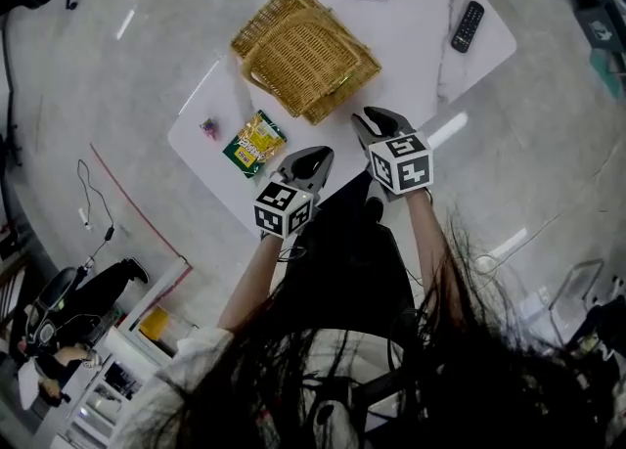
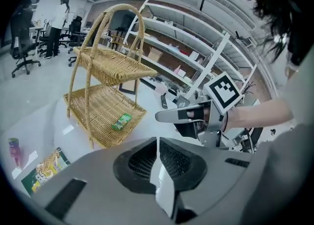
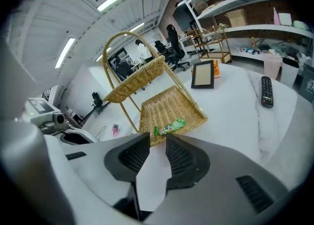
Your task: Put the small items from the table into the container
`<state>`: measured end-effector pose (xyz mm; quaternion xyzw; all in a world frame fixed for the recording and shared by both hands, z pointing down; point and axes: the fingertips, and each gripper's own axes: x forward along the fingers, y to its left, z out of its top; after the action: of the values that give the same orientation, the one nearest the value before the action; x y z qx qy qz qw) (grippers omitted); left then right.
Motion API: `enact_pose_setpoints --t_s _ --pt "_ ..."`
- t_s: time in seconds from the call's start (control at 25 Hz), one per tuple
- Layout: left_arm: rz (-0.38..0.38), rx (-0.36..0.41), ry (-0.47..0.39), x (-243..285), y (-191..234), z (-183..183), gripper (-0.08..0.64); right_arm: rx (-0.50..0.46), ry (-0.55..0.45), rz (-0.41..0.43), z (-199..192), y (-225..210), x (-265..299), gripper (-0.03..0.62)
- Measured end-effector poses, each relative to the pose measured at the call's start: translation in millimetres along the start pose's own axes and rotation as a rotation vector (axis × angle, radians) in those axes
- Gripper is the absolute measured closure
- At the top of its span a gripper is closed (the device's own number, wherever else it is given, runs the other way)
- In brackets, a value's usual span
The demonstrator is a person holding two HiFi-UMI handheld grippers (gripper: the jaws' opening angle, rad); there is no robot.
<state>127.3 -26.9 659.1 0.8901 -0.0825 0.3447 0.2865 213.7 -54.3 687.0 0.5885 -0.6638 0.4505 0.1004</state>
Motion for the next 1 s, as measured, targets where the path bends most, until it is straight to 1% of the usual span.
enact_pose_setpoints --t_s 0.08,0.16,0.36,0.68,0.8,1.0 --pt "-0.005 -0.012 -0.032 -4 -8 8 0.548 0.009 -0.028 -0.010 2 1 -13 0.506" --pt "-0.011 -0.018 -0.062 -8 -16 16 0.549 0.018 -0.052 -0.017 4 4 -27 0.520" --pt "-0.013 0.003 -0.099 -17 -32 26 0.549 0.040 -0.101 -0.042 4 11 -61 0.559" --pt "-0.003 -0.003 -0.117 -30 -57 19 0.549 0.062 -0.140 -0.053 -10 32 -105 0.573" --pt "0.018 0.011 -0.120 -35 -63 16 0.549 0.077 -0.154 -0.050 -13 40 -116 0.575" --pt "0.018 0.031 -0.126 -39 -74 12 0.549 0.088 -0.180 -0.035 -14 51 -131 0.577"
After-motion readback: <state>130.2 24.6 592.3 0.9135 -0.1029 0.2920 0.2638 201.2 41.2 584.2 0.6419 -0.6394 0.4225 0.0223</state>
